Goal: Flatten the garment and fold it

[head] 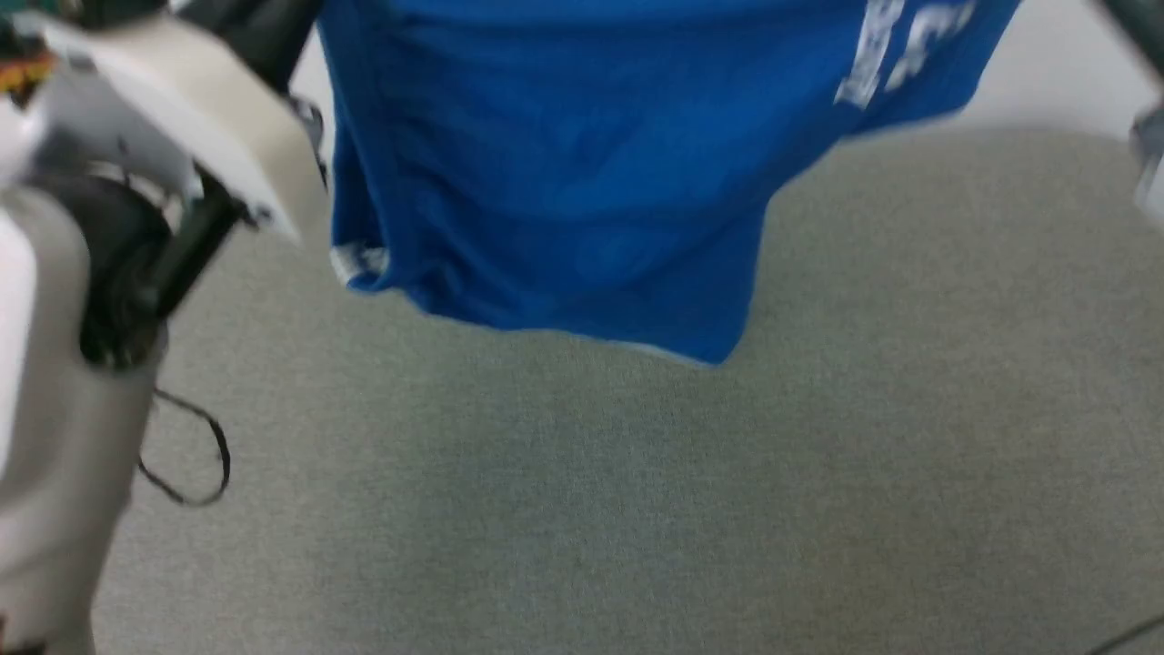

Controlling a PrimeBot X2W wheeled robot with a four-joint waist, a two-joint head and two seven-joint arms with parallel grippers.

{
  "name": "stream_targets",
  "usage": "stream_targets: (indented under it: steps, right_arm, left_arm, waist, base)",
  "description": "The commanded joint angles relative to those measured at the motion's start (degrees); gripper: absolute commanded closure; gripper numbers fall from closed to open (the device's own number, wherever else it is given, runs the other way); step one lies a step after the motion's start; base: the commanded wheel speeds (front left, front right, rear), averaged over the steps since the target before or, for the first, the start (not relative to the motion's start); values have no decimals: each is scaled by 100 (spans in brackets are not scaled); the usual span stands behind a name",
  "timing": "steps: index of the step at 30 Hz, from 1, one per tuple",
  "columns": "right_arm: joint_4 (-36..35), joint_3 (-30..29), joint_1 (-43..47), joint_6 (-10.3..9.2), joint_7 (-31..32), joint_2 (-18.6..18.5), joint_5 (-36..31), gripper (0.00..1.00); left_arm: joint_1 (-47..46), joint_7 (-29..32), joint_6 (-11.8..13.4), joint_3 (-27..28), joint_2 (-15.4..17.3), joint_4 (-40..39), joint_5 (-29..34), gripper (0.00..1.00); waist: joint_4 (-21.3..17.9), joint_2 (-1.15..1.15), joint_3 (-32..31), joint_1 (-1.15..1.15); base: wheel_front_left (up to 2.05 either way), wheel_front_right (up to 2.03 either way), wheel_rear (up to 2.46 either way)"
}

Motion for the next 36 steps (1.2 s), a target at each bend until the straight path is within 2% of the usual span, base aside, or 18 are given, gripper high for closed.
stream_targets:
  steps: [1,5,10,15,19,27,36]
  right_arm:
    - [210,65,-336,-6,-32,55,-74,100]
    - [926,437,-1394,-6,-143,291,-220,100]
    - [1939,833,-2608,-6,-513,686,-490,100]
    - [2906,1012,-3515,-6,-1135,1063,-851,100]
    - [3577,1005,-3886,-6,-1638,1377,-1117,100]
    - [4405,1467,-3577,-6,-2082,1703,-1041,100]
    - [4792,2335,-2060,-6,-2285,1648,-693,100]
  left_arm:
    - [-253,13,-62,-10,-27,205,-25,100]
    - [-1079,-8,-200,-113,-6,985,75,100]
    - [-2228,-333,-296,-223,-118,2081,229,100]
    - [-3181,-1067,-277,-169,-360,2976,431,100]
    - [-3552,-1741,-242,-198,-518,3520,632,100]
    - [-3100,-2430,-288,-455,-833,4426,606,100]
    - [-1220,-2845,-348,-1111,-1102,4949,525,100]
  waist:
    - [-117,0,578,0]
    - [-225,0,1189,0]
    - [-372,0,1824,0]
    - [-425,0,2253,0]
    - [-391,0,2411,0]
    - [-195,0,2422,0]
    - [31,0,1852,0]
  base:
    - [0,0,0]
    - [0,0,0]
    - [0,0,0]
    - [0,0,0]
    - [0,0,0]
    - [0,0,0]
    - [0,0,0]
